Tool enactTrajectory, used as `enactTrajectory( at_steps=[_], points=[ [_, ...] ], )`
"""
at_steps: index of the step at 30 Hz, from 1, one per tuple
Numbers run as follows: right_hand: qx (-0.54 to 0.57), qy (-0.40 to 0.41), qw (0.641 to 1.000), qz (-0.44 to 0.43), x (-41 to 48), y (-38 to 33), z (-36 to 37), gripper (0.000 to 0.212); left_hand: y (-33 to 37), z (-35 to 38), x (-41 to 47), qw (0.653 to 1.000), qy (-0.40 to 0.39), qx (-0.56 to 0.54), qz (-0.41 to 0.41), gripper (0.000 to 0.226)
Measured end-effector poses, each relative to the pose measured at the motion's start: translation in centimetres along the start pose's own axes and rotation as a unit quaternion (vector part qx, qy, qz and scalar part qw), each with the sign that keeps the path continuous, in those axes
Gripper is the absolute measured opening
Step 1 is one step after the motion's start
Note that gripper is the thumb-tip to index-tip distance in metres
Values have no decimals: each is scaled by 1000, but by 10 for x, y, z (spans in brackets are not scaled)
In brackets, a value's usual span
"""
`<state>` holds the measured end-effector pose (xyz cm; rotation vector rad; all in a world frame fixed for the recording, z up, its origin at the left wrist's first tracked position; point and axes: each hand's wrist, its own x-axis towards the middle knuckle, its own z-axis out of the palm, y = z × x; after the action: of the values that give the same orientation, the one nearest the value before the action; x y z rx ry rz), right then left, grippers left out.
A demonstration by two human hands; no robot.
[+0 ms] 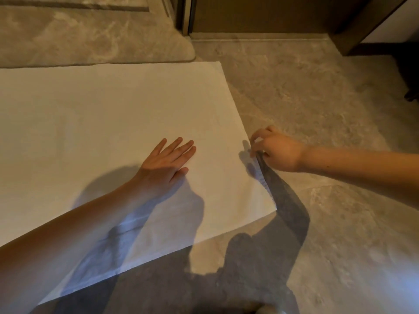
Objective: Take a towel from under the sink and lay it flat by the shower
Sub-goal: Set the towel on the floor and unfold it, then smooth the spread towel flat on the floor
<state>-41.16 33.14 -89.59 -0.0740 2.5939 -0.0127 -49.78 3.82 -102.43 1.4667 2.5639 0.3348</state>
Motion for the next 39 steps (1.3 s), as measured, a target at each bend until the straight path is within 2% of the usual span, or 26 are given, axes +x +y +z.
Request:
enactTrajectory(
  at_steps=[4,8,12,15,18,23,26,30,34,37,39],
  points=[
    [97,65,993,13,37,-27,-11,38,-14,-13,-3,999,18,-5,-34,62],
    [144,110,983,-31,79,-61,-9,50,-44,-31,-4,996,25,16,-88,64],
    [123,130,982,-67,129,-92,-10,56,-81,-40,1,985,20,56,-162,62],
    [65,128,989,-41,156,-105,-1,58,-93,-31,-3,977,15,43,-207,66],
    [38,137,990,-11,163,-106,17,59,-91,-20,-9,975,45,37,-214,65],
    [37,147,988,-28,154,-95,39,60,-81,-18,-12,976,87,-5,-201,61],
    [93,165,982,-24,163,-101,28,59,-96,-35,6,973,115,21,-198,59],
    [143,229,962,-48,214,-143,-15,57,-145,-57,36,961,103,62,-250,55],
    [138,227,963,-53,269,-192,-33,57,-169,-45,51,958,48,74,-274,57],
    [127,208,968,-60,289,-192,-27,57,-176,-37,48,955,71,74,-280,59],
    [102,209,970,-73,290,-166,-22,58,-179,-35,47,950,104,56,-290,57]
  ],
)
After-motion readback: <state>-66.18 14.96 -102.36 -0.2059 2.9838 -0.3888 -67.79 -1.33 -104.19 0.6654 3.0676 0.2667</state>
